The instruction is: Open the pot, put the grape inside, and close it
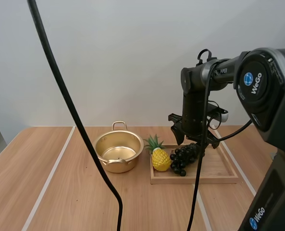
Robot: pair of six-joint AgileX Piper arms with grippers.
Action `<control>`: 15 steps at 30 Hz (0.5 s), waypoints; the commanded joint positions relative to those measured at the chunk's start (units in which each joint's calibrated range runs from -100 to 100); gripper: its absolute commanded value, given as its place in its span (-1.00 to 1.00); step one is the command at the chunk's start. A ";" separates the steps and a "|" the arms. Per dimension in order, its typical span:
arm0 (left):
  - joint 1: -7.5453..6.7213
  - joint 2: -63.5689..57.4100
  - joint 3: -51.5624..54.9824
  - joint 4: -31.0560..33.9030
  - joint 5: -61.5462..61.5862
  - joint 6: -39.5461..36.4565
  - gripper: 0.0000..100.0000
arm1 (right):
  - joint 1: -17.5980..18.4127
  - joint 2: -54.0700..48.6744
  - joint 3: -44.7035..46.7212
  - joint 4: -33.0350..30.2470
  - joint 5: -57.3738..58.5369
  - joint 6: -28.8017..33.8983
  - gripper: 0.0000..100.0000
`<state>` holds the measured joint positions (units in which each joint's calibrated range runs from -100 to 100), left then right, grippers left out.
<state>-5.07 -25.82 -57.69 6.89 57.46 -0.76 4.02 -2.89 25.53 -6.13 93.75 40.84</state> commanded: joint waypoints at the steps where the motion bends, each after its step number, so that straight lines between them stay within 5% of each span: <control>1: 0.12 -0.22 -0.17 0.61 -2.47 -0.56 -1.00 | 0.08 1.35 -0.06 -0.59 -2.15 1.49 1.00; 15: 0.12 -0.22 -0.17 0.61 -2.47 -0.56 -1.00 | 0.08 6.88 -1.21 0.71 -7.50 3.19 1.00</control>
<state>-5.07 -25.82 -57.69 6.89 57.46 -0.76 4.02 2.89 24.85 -5.28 89.50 42.48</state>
